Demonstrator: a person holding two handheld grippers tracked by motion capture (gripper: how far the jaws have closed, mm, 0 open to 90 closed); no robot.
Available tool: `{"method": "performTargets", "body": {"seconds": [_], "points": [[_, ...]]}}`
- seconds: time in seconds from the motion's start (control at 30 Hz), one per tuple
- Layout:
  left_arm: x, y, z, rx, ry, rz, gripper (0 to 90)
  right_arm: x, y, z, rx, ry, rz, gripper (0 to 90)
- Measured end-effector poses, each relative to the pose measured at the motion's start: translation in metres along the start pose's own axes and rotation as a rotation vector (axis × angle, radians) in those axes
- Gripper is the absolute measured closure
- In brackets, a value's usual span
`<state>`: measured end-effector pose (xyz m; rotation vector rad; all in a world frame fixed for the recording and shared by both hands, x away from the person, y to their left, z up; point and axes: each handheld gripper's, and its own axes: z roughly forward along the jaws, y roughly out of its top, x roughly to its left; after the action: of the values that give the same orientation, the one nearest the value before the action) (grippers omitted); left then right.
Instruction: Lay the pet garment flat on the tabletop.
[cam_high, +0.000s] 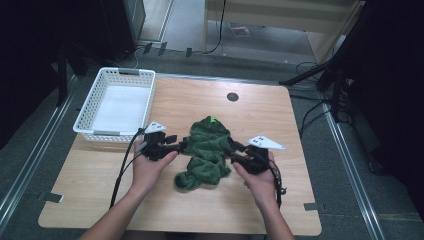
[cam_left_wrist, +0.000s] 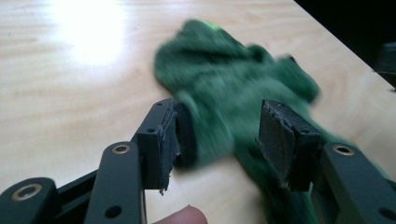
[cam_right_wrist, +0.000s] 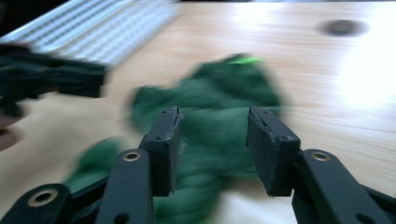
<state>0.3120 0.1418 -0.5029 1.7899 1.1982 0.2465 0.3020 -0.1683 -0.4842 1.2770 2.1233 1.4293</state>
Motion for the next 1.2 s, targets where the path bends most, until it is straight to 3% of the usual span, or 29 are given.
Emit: {"method": "performTargets", "body": {"seconds": [0.1, 0.13, 0.2, 0.3, 0.33, 0.37, 0.4, 0.47, 0.5, 0.57, 0.67, 0.77, 0.9, 0.93, 0.97, 1.0, 1.1, 1.17, 1.2], "points": [[-0.006, -0.027, -0.017, 0.026, -0.018, 0.019, 46.0, 0.035, -0.005, 0.006, 0.048, 0.079, -0.07, 51.0], [-0.007, -0.037, -0.021, 0.036, -0.017, 0.02, 46.0, 0.055, -0.011, 0.016, 0.079, 0.111, -0.096, 48.5], [-0.007, -0.057, -0.027, 0.051, -0.005, 0.019, 46.0, 0.062, -0.015, 0.022, 0.099, 0.114, -0.112, 46.4], [-0.006, -0.081, -0.026, 0.074, -0.017, 0.002, 46.6, 0.074, -0.025, 0.044, 0.17, 0.077, -0.137, 39.4], [-0.006, -0.086, -0.024, 0.064, -0.024, -0.007, 48.9, 0.078, -0.031, 0.056, 0.207, 0.043, -0.133, 38.0], [-0.007, -0.087, -0.025, 0.066, -0.031, -0.001, 48.9, 0.078, -0.031, 0.056, 0.207, 0.043, -0.133, 38.0], [-0.009, -0.086, -0.024, 0.068, -0.025, 0.023, 49.1, 0.079, -0.034, 0.06, 0.217, 0.02, -0.155, 41.1], [-0.011, -0.086, -0.023, 0.063, -0.031, 0.041, 50.6, 0.081, -0.039, 0.065, 0.219, -0.042, -0.197, 59.4], [-0.011, -0.087, -0.023, 0.066, -0.032, 0.045, 52.2, 0.08, -0.041, 0.065, 0.21, -0.049, -0.209, 69.5], [-0.012, -0.087, -0.023, 0.053, -0.029, 0.056, 56.3, 0.076, -0.041, 0.06, 0.171, -0.043, -0.178, 81.6], [-0.015, -0.087, -0.023, 0.047, -0.019, 0.079, 64.0, 0.069, -0.035, 0.042, 0.086, -0.039, -0.119, 83.7], [-0.017, -0.087, -0.023, 0.044, -0.011, 0.096, 68.8, 0.053, -0.03, 0.011, -0.027, -0.038, -0.058, 82.4], [-0.016, -0.087, -0.024, 0.046, -0.02, 0.092, 69.6, 0.023, -0.036, -0.025, -0.103, -0.067, 0.039, 79.9], [-0.015, -0.087, -0.024, 0.044, -0.022, 0.09, 69.5, 0.005, -0.045, -0.04, -0.096, -0.097, 0.087, 77.8], [-0.015, -0.088, -0.024, 0.04, -0.025, 0.088, 69.5, 0.005, -0.045, -0.04, -0.096, -0.097, 0.087, 77.8], [-0.014, -0.087, -0.024, 0.037, -0.023, 0.085, 69.3, -0.005, -0.051, -0.047, -0.086, -0.115, 0.117, 76.1], [-0.012, -0.087, -0.027, 0.02, -0.025, 0.067, 65.9, -0.029, -0.067, -0.064, -0.058, -0.222, 0.178, 67.3], [-0.011, -0.087, -0.029, 0.003, -0.029, 0.058, 61.0, -0.038, -0.072, -0.077, -0.081, -0.24, 0.216, 61.1], [-0.012, -0.086, -0.031, -0.005, -0.021, 0.061, 60.0, -0.04, -0.072, -0.083, -0.091, -0.241, 0.213, 59.3]]}}
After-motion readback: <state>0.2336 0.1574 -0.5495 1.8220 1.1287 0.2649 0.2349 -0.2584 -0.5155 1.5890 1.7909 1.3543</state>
